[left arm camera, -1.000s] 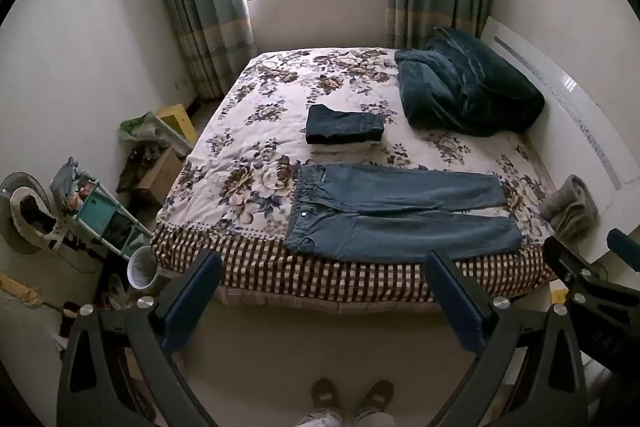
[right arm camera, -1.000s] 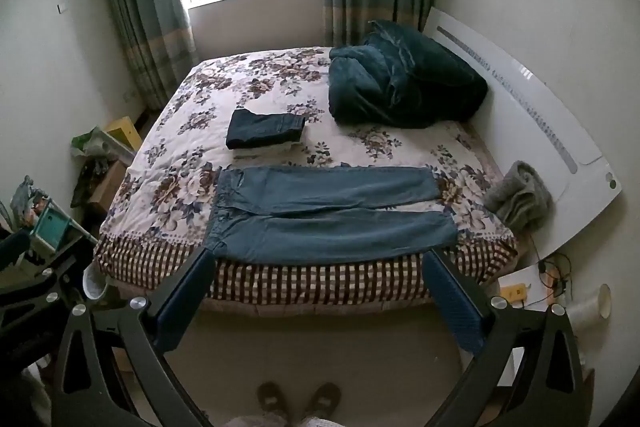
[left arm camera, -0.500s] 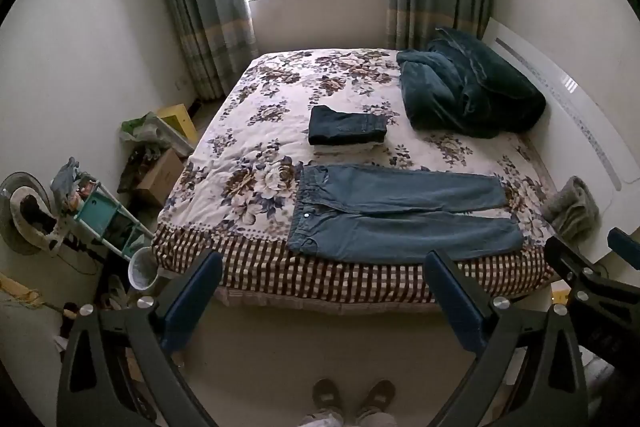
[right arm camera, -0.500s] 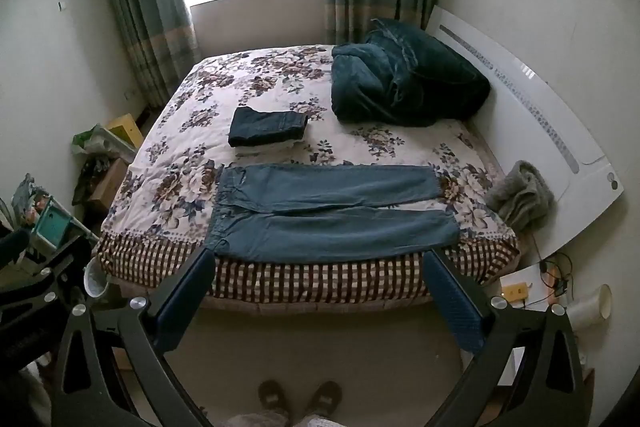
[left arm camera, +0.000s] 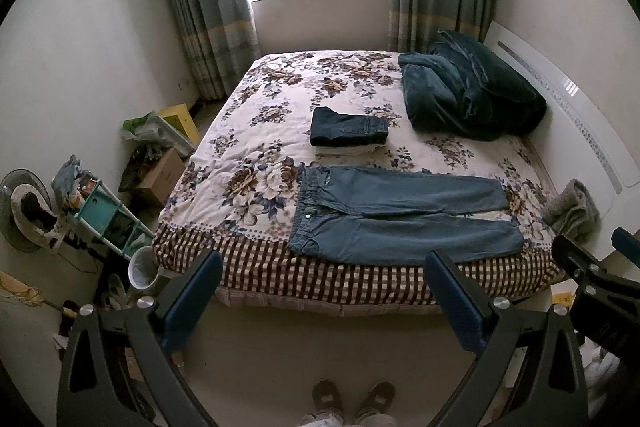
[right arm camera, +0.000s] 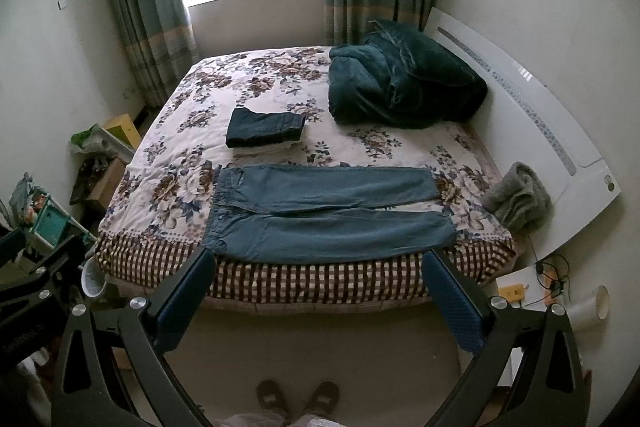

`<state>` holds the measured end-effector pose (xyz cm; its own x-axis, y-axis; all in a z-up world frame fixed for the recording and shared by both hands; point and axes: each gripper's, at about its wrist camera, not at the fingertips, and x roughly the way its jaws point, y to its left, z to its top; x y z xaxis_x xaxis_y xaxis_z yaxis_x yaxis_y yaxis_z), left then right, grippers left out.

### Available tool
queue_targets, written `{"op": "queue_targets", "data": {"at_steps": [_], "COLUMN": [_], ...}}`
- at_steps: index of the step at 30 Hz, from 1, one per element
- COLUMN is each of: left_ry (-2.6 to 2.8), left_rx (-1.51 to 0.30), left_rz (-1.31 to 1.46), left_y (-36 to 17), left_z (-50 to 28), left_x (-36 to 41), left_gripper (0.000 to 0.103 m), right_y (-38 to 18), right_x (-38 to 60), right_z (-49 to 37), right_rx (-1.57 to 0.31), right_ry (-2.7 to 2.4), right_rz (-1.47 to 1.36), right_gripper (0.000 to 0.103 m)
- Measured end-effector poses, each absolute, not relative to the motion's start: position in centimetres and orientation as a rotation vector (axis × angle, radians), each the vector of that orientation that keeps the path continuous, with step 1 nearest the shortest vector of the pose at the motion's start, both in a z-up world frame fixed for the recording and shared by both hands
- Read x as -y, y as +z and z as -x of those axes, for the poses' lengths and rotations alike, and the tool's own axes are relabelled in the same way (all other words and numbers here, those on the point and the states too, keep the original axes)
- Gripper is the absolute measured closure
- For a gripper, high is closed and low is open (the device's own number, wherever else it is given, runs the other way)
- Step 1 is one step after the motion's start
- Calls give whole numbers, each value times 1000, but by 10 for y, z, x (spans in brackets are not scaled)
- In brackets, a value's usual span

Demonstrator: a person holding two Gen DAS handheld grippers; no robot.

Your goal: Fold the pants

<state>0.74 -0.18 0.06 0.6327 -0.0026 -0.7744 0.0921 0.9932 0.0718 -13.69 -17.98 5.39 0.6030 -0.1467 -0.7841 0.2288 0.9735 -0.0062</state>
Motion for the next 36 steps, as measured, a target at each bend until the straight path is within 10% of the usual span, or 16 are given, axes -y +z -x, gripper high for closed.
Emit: {"op": "queue_targets", "data": {"at_steps": [36], "left_ry": [-58], "left_rx": [-882], "left_rz": [-92], "left_y": [9], "left_z": [-12], "left_x": [-2], "left_gripper": [0], "right_y": [61], "right_x": [183], "right_z": [139], "right_rx": [-896], "right_ry": [-215], "right_rz": [-100], "right_gripper": [0]}}
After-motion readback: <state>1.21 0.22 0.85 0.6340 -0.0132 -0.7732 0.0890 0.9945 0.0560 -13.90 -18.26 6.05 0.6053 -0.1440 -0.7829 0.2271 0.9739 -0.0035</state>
